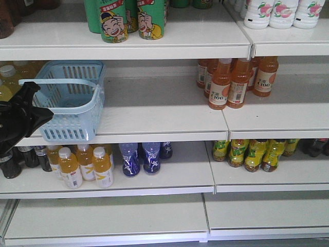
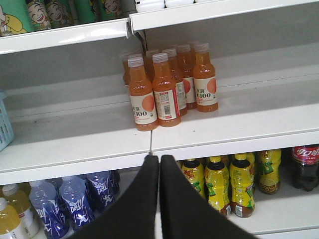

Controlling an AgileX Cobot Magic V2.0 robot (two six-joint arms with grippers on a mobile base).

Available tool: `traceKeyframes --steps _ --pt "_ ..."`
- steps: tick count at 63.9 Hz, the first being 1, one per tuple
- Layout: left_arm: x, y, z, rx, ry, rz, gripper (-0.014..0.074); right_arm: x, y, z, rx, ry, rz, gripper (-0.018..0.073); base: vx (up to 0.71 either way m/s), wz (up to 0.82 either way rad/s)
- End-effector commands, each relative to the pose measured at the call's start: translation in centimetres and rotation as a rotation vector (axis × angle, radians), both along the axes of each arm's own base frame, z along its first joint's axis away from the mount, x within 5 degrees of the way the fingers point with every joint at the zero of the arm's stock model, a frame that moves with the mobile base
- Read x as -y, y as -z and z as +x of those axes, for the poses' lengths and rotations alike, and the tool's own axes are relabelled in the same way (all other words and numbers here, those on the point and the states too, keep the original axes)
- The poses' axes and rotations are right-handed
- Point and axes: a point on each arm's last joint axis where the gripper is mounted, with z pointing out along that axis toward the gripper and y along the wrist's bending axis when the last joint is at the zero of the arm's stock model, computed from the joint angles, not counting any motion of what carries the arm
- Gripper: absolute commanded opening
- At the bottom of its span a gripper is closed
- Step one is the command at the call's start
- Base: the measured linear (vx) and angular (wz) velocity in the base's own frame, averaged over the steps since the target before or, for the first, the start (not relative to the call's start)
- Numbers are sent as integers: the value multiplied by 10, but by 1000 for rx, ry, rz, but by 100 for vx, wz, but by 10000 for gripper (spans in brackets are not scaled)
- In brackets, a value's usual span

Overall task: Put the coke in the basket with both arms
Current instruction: 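Lower the left gripper onto the basket handle and close it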

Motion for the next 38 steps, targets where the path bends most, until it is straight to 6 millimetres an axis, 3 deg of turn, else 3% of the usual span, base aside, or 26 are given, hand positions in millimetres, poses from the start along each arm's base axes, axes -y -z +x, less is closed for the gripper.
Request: traceKeyframes --steps 1,18,26,38 --pt "1 -20 1 57 -27 -80 -6 0 -3 -1 79 -1 -7 -5 0 0" --pt "-8 -23 1 71 -23 -107 43 0 -3 -1 79 -1 -7 -5 0 0" --pt "-24 -34 2 117 -22 -145 155 0 -3 -1 79 -1 -7 -5 0 0" --pt "-45 -75 11 258 -10 -171 378 0 -3 -1 79 -1 -7 -5 0 0"
